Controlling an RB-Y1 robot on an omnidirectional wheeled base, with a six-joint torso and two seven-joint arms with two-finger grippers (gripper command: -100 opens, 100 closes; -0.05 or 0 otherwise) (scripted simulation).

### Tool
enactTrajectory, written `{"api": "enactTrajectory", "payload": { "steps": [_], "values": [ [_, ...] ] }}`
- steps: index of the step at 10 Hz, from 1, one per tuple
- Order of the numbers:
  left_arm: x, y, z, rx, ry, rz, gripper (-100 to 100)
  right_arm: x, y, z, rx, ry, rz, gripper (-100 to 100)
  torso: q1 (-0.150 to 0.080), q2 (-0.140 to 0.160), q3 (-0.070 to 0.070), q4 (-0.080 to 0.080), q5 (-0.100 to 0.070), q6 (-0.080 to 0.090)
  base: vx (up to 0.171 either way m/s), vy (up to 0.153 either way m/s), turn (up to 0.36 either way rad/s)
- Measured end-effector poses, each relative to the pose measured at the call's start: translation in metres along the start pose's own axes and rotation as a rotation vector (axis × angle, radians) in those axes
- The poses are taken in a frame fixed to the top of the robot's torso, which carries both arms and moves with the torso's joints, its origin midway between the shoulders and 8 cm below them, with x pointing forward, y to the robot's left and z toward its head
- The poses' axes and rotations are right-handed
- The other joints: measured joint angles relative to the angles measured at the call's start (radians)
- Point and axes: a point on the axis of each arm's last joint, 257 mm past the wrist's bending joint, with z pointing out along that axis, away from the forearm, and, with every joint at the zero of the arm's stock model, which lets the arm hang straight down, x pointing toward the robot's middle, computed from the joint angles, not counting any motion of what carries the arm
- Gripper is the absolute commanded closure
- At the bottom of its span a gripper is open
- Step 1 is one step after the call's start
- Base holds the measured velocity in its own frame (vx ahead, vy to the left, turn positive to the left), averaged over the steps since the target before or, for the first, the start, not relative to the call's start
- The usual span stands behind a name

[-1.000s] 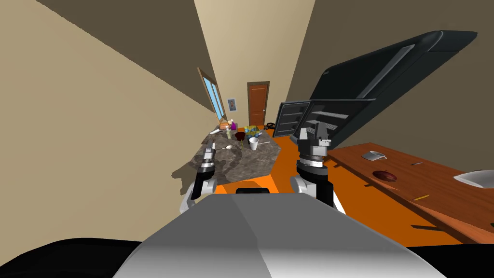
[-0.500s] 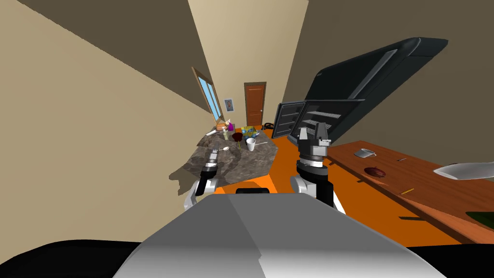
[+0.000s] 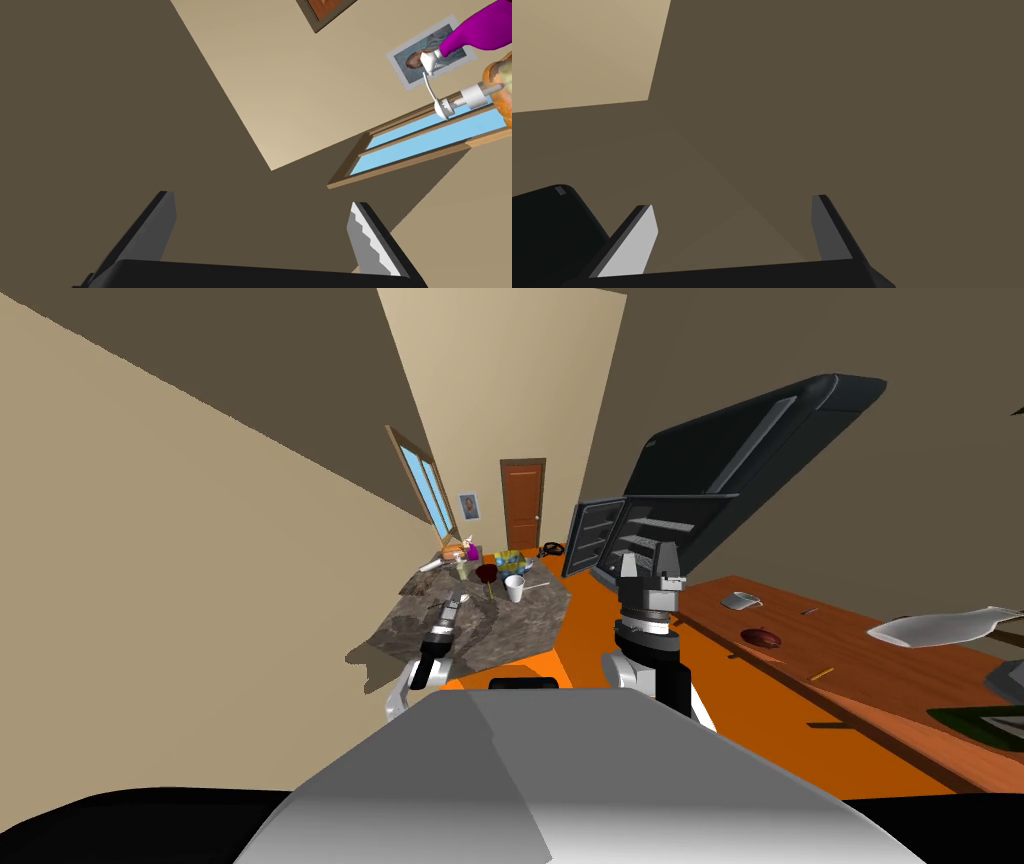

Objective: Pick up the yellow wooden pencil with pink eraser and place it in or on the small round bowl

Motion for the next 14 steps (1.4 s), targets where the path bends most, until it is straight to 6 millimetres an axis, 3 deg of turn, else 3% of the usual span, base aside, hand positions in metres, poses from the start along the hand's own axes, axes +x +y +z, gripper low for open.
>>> {"api": "enactTrajectory", "payload": {
  "steps": [6,14],
  "values": [
    [0.037,0.04,-0.006,-0.021,0.147,0.217,-100,0.0,0.0,0.0,0.0,0.0,0.0,0,-0.001,0.0,0.0,0.0,0.0,0.0,0.028,-0.03,-0.076],
    [0.062,0.092,-0.02,-0.025,0.331,0.498,-100,0.0,0.0,0.0,0.0,0.0,0.0,0,0.0,0.001,0.0,0.0,0.0,0.0,0.024,-0.023,-0.066]
  ]
}}
